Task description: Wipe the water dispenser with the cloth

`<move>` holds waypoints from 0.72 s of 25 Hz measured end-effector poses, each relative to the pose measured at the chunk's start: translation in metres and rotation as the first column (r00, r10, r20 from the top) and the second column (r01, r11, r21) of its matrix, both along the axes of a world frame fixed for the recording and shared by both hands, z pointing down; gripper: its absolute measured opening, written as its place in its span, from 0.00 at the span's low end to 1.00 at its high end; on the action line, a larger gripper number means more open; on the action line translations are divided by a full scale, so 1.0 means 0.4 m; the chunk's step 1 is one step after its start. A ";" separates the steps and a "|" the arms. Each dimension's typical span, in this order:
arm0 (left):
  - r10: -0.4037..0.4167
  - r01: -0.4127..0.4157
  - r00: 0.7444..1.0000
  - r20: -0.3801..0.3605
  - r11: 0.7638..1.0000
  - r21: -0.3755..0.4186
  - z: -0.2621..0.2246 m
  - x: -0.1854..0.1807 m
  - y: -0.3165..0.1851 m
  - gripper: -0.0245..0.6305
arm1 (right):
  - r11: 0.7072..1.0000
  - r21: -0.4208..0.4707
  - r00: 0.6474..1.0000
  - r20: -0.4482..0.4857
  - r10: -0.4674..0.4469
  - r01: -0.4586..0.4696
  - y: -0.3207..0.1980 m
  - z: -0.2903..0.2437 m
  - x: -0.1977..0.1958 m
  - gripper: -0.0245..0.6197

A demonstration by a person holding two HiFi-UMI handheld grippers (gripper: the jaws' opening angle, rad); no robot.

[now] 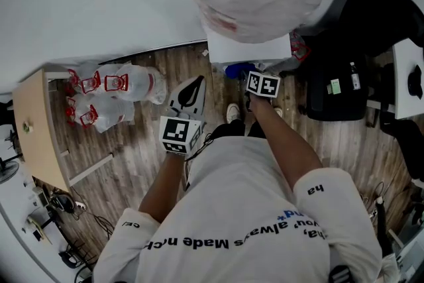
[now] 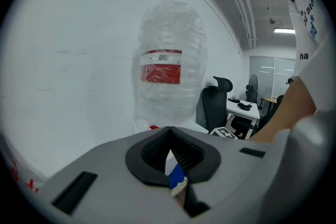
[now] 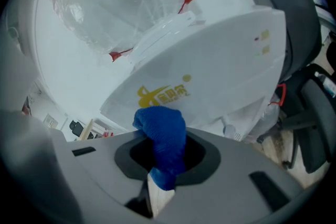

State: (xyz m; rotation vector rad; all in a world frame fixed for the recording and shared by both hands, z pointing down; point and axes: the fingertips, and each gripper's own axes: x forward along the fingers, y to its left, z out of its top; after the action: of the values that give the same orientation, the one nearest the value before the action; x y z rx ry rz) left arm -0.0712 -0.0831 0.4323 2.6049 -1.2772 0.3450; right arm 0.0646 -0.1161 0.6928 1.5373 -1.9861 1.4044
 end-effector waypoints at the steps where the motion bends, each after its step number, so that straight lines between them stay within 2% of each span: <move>1: 0.001 -0.001 1.000 -0.001 1.000 0.000 -0.001 0.006 0.001 0.07 | 1.000 0.000 1.000 -0.003 0.002 -0.002 0.001 0.000 0.012 0.15; 18: 0.014 -0.014 1.000 -0.013 1.000 0.001 -0.012 0.128 0.020 0.07 | 0.997 -0.006 0.994 -0.069 0.081 -0.081 0.022 0.000 0.296 0.15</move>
State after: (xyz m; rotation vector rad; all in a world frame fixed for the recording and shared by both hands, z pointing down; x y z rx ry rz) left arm -0.0201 -0.0750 0.4274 2.6133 -1.2558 0.3301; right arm 0.1829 -0.1075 0.6930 1.6564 -1.8959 1.3691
